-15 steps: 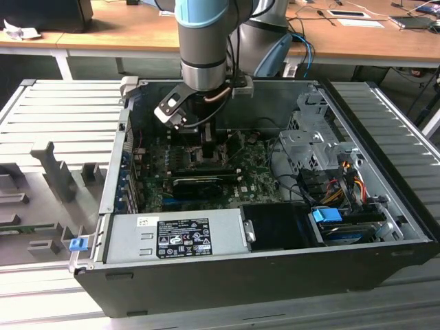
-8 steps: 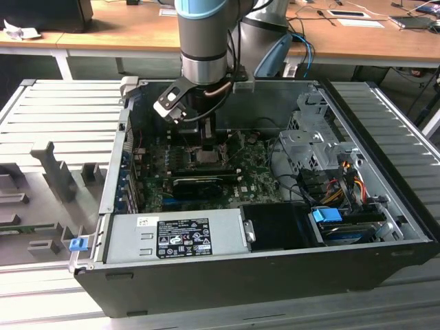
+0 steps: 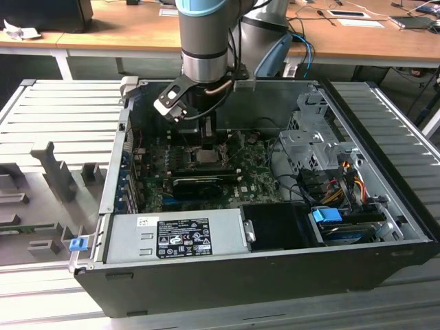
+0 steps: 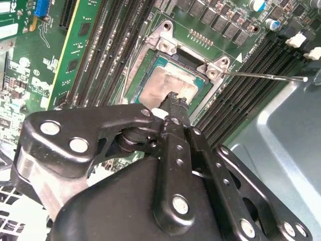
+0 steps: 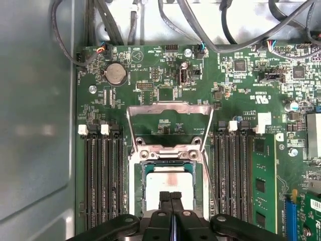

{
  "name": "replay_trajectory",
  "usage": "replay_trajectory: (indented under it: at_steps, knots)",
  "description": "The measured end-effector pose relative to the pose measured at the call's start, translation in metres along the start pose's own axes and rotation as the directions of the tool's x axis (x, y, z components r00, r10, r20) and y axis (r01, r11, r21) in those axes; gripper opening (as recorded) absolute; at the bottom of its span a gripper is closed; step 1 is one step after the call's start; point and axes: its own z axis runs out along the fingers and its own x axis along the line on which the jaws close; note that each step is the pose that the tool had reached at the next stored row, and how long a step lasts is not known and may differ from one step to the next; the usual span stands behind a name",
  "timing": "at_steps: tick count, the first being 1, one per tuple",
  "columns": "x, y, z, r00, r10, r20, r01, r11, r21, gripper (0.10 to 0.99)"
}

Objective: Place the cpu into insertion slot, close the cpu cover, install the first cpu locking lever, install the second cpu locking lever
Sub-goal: 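Close the cpu cover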

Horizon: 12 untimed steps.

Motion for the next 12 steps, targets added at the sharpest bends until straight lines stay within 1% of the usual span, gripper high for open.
replay_trajectory:
  at_steps: [2,3,4,7,8,12]
  knots:
    - [-0.0017,0.0093,0.0006,1.0,0.0,-0.0014,0.0,1.0,0.004,0.106]
    - [-0.0017,0.0095,-0.0017,1.0,0.0,-0.0013,0.0,1.0,0.004,0.106]
    - [-0.0014,0.0099,-0.0066,1.0,0.0,-0.0007,0.0,1.0,0.004,0.106]
    - [-0.0011,0.0101,-0.011,1.0,0.0,0.001,0.0,1.0,0.004,0.106]
    - [-0.0011,0.0102,-0.0125,1.0,0.0,0.0008,0.0,1.0,0.004,0.106]
    - [-0.001,0.0103,-0.014,1.0,0.0,0.0019,0.0,1.0,0.004,0.106]
